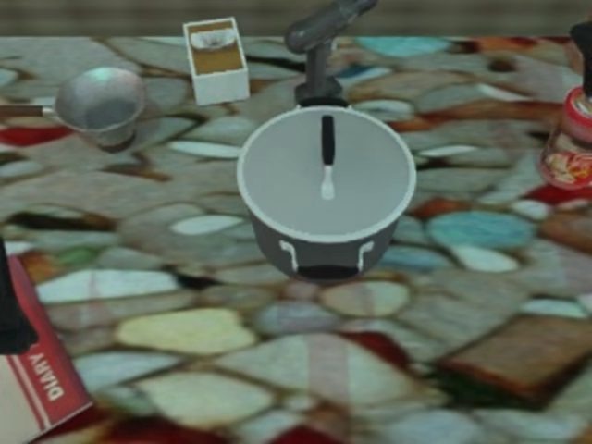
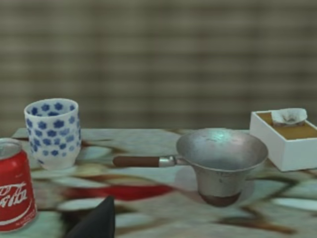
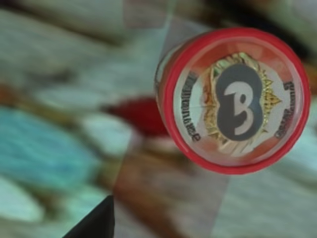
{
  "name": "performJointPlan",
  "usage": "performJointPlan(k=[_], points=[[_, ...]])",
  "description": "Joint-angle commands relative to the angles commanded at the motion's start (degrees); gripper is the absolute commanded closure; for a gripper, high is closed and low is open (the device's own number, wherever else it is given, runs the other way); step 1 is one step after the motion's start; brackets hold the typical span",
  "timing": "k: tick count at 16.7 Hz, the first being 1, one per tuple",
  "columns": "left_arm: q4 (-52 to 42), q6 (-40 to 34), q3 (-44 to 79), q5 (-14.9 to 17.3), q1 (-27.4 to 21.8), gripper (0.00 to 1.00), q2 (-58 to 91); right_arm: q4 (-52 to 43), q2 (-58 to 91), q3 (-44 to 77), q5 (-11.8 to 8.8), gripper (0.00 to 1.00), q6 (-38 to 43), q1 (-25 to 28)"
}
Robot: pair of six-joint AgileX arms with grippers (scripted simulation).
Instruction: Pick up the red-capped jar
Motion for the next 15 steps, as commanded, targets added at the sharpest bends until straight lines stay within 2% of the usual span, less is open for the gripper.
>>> performJointPlan(k=[6,15], points=[[0.0,0.0,0.0,0.0,0.0,0.0,0.0,-7.53,16.6,16.62,-0.21,0.0,-3.15,0.39],[0.0,0.0,0.0,0.0,0.0,0.0,0.0,-5.42,17.22,14.94,-0.21,0.0,-3.38,0.37]])
